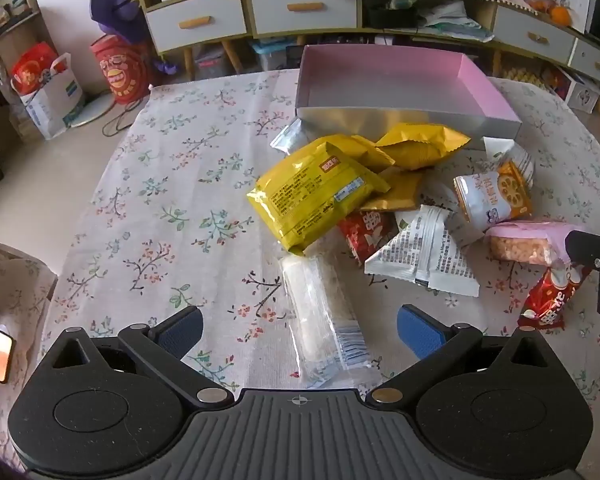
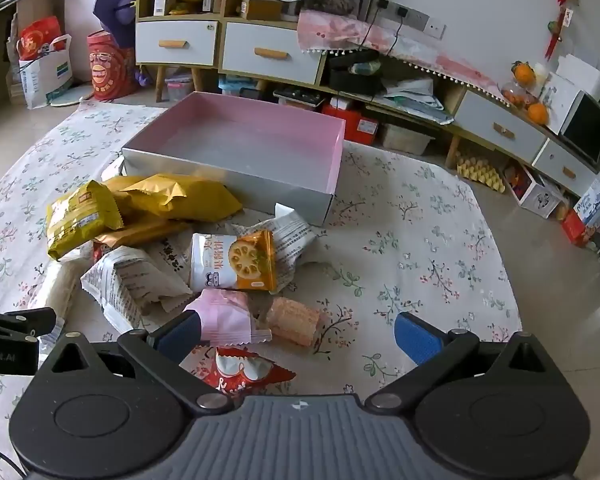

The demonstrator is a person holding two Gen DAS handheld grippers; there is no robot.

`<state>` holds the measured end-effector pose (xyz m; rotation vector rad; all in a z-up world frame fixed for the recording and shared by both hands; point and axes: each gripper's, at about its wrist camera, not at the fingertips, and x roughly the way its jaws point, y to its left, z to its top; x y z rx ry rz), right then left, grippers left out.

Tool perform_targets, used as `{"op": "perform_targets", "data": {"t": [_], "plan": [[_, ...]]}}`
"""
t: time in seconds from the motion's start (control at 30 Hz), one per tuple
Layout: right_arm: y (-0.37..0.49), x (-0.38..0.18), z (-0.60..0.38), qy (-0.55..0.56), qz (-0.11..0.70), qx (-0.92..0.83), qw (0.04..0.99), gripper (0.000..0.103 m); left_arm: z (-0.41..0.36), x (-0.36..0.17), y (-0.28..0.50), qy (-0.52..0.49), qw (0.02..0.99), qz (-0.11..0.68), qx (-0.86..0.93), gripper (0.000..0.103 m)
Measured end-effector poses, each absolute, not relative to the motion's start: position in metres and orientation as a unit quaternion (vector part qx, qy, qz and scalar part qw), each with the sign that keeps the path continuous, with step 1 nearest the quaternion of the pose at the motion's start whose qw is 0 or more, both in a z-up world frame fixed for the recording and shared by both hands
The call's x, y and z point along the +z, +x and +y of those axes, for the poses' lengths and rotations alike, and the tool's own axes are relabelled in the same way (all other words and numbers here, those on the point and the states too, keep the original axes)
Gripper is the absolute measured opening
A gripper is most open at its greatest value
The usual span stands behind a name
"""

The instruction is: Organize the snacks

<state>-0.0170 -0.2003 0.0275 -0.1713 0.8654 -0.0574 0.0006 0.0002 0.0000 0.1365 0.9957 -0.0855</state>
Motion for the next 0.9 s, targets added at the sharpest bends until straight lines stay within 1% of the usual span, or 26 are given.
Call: {"op": "perform_targets", "data": {"t": [0.9], "plan": [[-0.0119, 0.0261, -0.1992, -0.084, 0.424, -0.037, 0.901, 0.086, -0.0032, 0.0055, 0.0001, 0.065, 0.88, 0.468, -0.037, 0.103]]}}
